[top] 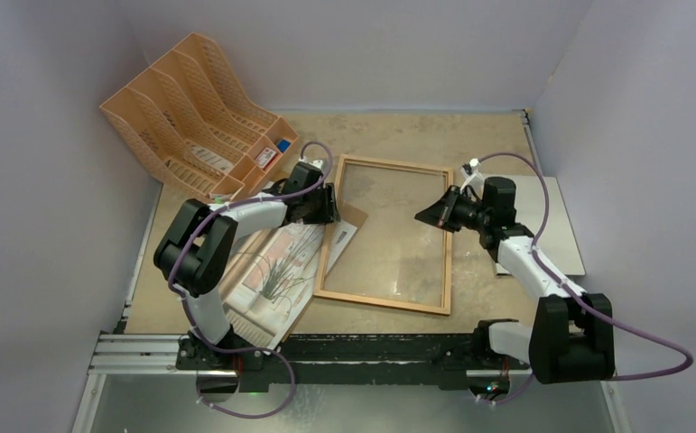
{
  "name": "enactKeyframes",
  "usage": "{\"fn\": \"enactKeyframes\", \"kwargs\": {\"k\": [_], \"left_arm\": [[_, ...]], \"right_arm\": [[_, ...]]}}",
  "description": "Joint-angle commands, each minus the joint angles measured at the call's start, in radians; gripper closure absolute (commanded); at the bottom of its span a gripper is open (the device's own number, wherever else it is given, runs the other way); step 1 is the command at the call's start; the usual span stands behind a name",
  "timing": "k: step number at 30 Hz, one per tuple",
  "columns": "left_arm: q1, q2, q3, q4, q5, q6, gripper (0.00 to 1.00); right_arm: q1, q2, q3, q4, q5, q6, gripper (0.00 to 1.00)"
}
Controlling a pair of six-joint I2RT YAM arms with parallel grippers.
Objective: Put the photo into the frame
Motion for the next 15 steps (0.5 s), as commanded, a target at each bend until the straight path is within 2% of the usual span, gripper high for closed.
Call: {"fn": "enactKeyframes", "kwargs": {"k": [1,9,15], "left_arm": [[0.008,-0.018,0.034,-0.003,-0.022,0.01,0.55],[0.009,-0.026,0.034,-0.006,-0.025,0.01,0.57],[0.009,-0.036,0.036,-0.009,-0.021,0.009,0.52]], "right_arm": [[0.001,0.032,-0.009,0.073,-0.042,0.01,1.0],[0.001,0.08,-0.022,0.104,-0.039,0.035,1.0],[0.001,0.112,-0.026,0.109,-0.034,0.046,1.0]]}}
